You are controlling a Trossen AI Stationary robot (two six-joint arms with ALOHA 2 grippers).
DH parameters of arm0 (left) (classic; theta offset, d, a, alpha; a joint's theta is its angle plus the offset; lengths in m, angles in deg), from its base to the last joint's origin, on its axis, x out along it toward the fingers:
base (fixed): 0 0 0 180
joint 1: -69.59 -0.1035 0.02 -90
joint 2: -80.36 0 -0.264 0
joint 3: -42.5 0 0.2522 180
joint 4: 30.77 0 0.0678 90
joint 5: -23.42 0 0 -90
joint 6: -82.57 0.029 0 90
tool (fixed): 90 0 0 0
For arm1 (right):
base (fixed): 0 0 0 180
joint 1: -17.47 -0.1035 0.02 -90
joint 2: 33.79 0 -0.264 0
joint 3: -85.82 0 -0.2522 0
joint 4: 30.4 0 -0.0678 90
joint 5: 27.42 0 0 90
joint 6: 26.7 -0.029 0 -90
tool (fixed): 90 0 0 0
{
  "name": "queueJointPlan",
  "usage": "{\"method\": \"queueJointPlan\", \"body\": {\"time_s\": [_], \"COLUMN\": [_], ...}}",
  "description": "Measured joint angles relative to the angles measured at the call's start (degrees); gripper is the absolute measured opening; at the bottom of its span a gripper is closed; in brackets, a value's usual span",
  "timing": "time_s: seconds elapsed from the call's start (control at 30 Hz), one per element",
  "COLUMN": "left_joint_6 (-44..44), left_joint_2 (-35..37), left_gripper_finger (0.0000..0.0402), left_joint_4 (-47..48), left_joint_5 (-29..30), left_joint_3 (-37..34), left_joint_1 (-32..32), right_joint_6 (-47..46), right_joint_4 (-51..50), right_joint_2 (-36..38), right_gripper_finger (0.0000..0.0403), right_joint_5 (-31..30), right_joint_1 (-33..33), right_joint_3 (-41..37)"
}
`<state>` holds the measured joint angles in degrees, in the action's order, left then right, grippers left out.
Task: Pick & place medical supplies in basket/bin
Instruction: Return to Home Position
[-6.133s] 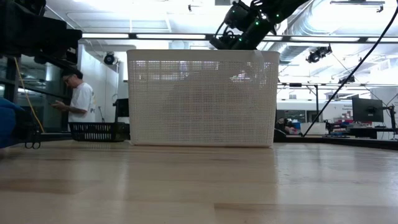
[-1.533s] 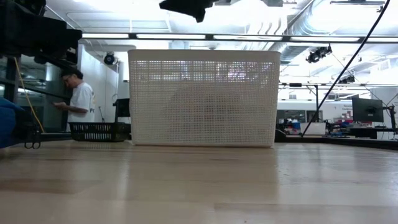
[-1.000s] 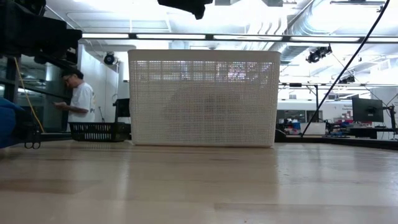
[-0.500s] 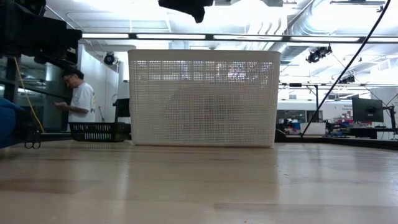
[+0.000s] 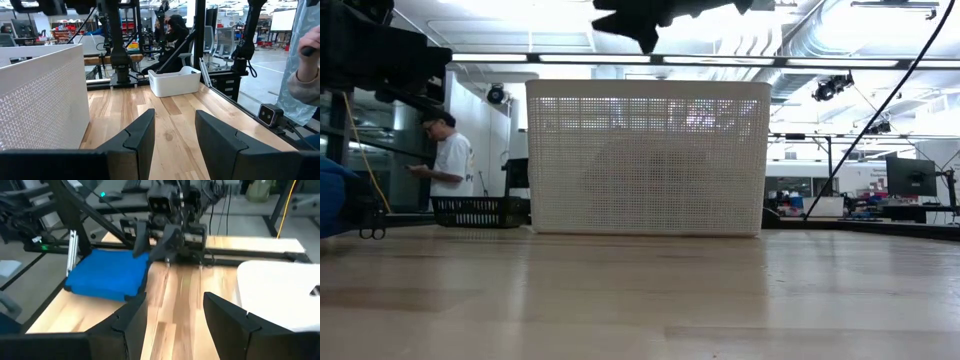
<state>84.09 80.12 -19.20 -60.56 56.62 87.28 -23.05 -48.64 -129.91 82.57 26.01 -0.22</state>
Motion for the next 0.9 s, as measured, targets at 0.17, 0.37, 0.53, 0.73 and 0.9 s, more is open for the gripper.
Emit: {"method": "queueJointPlan", "body": {"time_s": [0.17, 0.37, 0.53, 0.73, 0.9], "left_joint_6": [0.0, 0.0, 0.0, 0.0, 0.0], "left_joint_2": [0.0, -0.01, 0.0, 0.0, 0.0], "left_gripper_finger": [0.0135, 0.0135, 0.0135, 0.0135, 0.0135], "left_joint_4": [0.0, -0.01, 0.02, 0.02, -0.02], "left_joint_5": [0.02, 0.02, 0.0, 0.01, 0.0], "left_joint_3": [0.0, 0.0, 0.0, 0.0, 0.0], "left_joint_1": [0.0, 0.0, 0.0, -0.02, 0.0], "right_joint_6": [0.46, 0.32, -0.58, -1.25, -2.52], "right_joint_4": [-1.49, 0.93, 5.02, 12.07, 13.36], "right_joint_2": [2.36, 8.98, 15.57, 23.54, 28.87], "right_gripper_finger": [0.0181, 0.0181, 0.0181, 0.0181, 0.0181], "right_joint_5": [-1.89, -3.6, -5.46, -7.6, -12.83], "right_joint_1": [0.0, 0.46, 1.56, 3.11, 3.78], "right_joint_3": [-1.49, -8.75, -17.01, -27.02, -32.35]}}
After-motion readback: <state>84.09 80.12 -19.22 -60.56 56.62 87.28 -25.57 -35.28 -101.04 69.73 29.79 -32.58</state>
